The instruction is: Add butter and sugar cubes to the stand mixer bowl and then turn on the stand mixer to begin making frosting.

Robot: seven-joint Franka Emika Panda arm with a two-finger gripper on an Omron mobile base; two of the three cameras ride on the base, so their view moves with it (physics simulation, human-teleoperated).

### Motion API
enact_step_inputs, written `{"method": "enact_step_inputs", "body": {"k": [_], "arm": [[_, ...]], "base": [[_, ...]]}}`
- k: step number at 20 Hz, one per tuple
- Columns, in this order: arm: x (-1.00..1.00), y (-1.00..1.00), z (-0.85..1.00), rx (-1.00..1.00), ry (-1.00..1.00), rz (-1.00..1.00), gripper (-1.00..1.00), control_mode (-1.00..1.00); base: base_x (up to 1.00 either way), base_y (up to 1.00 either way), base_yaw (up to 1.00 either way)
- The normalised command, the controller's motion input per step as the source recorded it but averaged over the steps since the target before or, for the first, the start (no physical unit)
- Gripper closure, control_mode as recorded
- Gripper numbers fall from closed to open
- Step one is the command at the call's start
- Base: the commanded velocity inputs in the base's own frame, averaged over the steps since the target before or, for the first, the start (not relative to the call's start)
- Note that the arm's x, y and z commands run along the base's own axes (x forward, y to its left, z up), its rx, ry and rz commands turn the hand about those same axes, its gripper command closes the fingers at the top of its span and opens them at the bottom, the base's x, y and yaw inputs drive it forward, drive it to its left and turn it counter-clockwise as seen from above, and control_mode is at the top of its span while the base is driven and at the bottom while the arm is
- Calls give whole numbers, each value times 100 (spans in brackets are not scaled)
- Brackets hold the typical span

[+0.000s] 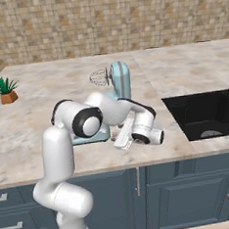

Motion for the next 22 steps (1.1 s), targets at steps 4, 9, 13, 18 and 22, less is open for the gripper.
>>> {"method": "enact_step_inputs", "body": {"k": [4, 9, 13, 18, 22], "arm": [[2, 5, -2, 0, 1, 4, -100, -100], [0, 26, -7, 0, 9, 4, -100, -100], [8, 30, -1, 0, 9, 4, -100, -100], [16, -1, -6, 0, 0, 2, -100, -100], [10, -17, -19, 0, 0, 2, -100, -100]], "base": [[0, 0, 0], [0, 0, 0], [0, 0, 0], [0, 0, 0], [0, 0, 0]]}}
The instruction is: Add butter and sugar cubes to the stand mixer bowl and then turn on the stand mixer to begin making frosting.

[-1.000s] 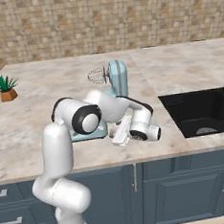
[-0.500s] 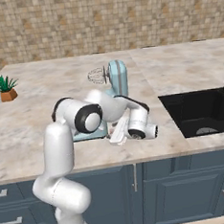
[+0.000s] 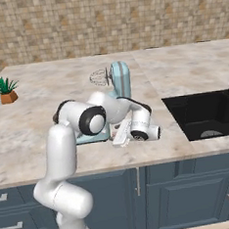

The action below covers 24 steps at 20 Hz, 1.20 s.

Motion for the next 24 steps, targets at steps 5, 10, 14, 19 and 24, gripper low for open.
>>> {"method": "enact_step_inputs", "body": {"k": [5, 10, 14, 19, 24], "arm": [[0, -8, -26, 0, 4, 2, -100, -100], [17, 0, -17, 0, 13, 0, -100, -100], [32, 0, -15, 0, 11, 0, -100, -100], [22, 0, -9, 0, 3, 0, -100, -100], [1, 8, -13, 0, 2, 0, -100, -100]], "base": [[0, 0, 0], [0, 0, 0], [0, 0, 0], [0, 0, 0], [0, 0, 0]]}}
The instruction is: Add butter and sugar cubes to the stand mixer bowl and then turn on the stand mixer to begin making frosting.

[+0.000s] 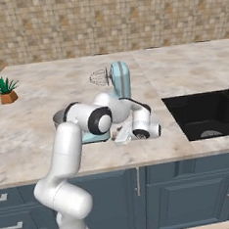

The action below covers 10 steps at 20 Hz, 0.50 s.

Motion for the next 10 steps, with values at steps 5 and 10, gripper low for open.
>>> {"method": "enact_step_inputs", "body": {"k": [5, 10], "arm": [[-37, 53, -9, -3, 8, 0, 100, -100], [-23, 69, -8, -5, 10, 0, 100, -100]], "base": [[0, 0, 0], [0, 0, 0]]}}
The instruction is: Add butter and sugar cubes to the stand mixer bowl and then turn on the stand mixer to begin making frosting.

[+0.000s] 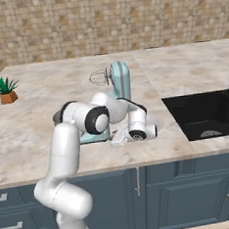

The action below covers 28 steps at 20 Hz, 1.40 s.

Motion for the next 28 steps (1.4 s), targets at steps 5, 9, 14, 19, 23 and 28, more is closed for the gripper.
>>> {"method": "enact_step_inputs", "body": {"k": [5, 9, 14, 19, 23, 28], "arm": [[-44, -16, 13, 0, -3, 0, 100, -100], [-90, -58, 70, 0, -27, -6, 100, -100], [-100, -39, 95, 0, -53, -13, 100, -100], [-100, 20, 89, -6, -69, -7, 100, -100], [-85, 75, 99, -28, -66, 0, 100, -100], [-34, 82, 100, -40, -48, 3, 100, -100]], "base": [[0, 0, 0], [0, 0, 0], [0, 0, 0], [0, 0, 0], [0, 0, 0], [0, 0, 0]]}}
